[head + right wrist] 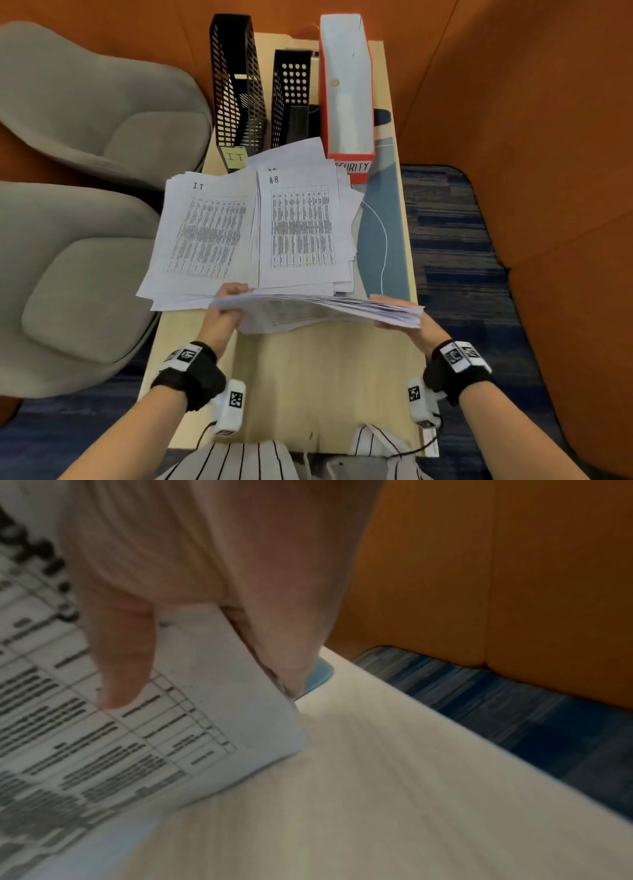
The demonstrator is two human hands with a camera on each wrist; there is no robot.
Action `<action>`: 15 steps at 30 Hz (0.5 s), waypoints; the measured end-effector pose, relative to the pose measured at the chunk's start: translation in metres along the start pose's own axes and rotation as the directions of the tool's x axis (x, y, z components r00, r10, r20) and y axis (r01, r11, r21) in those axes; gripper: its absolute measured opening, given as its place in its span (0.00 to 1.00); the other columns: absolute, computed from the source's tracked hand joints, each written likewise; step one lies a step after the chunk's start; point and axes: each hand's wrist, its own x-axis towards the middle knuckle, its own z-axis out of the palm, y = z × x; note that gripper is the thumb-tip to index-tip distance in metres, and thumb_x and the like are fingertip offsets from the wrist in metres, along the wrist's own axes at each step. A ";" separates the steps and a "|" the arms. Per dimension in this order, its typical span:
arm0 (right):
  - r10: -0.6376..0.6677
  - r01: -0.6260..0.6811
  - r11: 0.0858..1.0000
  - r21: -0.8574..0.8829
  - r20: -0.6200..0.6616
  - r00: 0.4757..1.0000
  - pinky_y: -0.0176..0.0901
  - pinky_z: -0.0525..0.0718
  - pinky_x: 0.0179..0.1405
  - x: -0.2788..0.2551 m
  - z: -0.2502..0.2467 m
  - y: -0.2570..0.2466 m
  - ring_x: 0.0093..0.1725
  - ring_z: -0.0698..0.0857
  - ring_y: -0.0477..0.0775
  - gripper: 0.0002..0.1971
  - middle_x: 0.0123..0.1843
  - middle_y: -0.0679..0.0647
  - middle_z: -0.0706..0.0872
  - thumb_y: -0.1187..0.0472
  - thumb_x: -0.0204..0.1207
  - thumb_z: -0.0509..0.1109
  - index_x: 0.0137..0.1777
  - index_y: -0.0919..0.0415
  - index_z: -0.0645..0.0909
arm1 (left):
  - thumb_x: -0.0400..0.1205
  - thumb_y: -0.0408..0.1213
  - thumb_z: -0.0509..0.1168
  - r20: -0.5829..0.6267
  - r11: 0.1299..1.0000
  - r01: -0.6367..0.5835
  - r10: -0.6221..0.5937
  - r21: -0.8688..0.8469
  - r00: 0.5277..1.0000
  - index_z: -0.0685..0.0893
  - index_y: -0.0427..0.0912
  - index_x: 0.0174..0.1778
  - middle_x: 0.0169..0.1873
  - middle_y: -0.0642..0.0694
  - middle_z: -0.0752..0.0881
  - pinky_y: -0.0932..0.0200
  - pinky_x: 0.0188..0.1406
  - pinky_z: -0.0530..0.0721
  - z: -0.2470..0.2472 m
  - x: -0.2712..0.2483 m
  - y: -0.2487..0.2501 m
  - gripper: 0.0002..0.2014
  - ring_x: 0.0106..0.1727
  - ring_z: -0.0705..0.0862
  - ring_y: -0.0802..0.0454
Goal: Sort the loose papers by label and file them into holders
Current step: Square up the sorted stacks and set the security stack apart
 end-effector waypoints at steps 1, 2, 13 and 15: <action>0.059 -0.058 0.998 0.032 -0.052 0.997 0.22 0.82 0.32 0.006 -0.005 0.014 0.34 0.88 0.34 0.42 0.68 0.56 0.79 0.46 0.67 0.80 0.74 0.71 0.70 | 0.70 0.18 0.55 -0.025 1.000 0.006 -0.006 0.024 1.000 0.79 0.37 0.49 0.42 0.47 0.81 0.62 0.32 0.72 0.011 -0.002 -0.002 0.17 0.42 0.76 0.53; 0.149 -0.130 0.983 0.127 -0.153 0.977 0.22 0.80 0.28 0.005 -0.002 0.015 0.34 0.88 0.40 0.39 0.66 0.58 0.80 0.42 0.67 0.79 0.70 0.67 0.76 | 0.72 0.15 0.53 -0.061 0.999 0.002 0.000 0.034 0.998 0.79 0.38 0.45 0.37 0.45 0.79 0.62 0.30 0.71 0.021 -0.004 -0.002 0.17 0.39 0.74 0.52; -0.003 0.043 0.927 -0.372 0.106 0.994 0.54 0.75 0.75 0.036 -0.026 -0.010 0.68 0.82 0.53 0.30 0.68 0.51 0.84 0.57 0.65 0.83 0.68 0.50 0.79 | 0.74 0.26 0.65 -0.144 0.989 0.148 -0.147 -0.007 0.979 0.79 0.36 0.56 0.45 0.41 0.84 0.56 0.46 0.78 0.045 0.015 0.006 0.14 0.53 0.81 0.41; 0.020 -0.001 0.975 -0.223 0.082 0.996 0.63 0.79 0.69 0.043 -0.025 -0.036 0.62 0.87 0.59 0.27 0.61 0.58 0.89 0.56 0.63 0.84 0.63 0.57 0.84 | 0.71 0.35 0.72 -0.149 0.987 0.138 -0.148 -0.076 0.978 0.81 0.38 0.59 0.52 0.40 0.87 0.50 0.52 0.81 0.047 0.031 0.016 0.19 0.56 0.84 0.39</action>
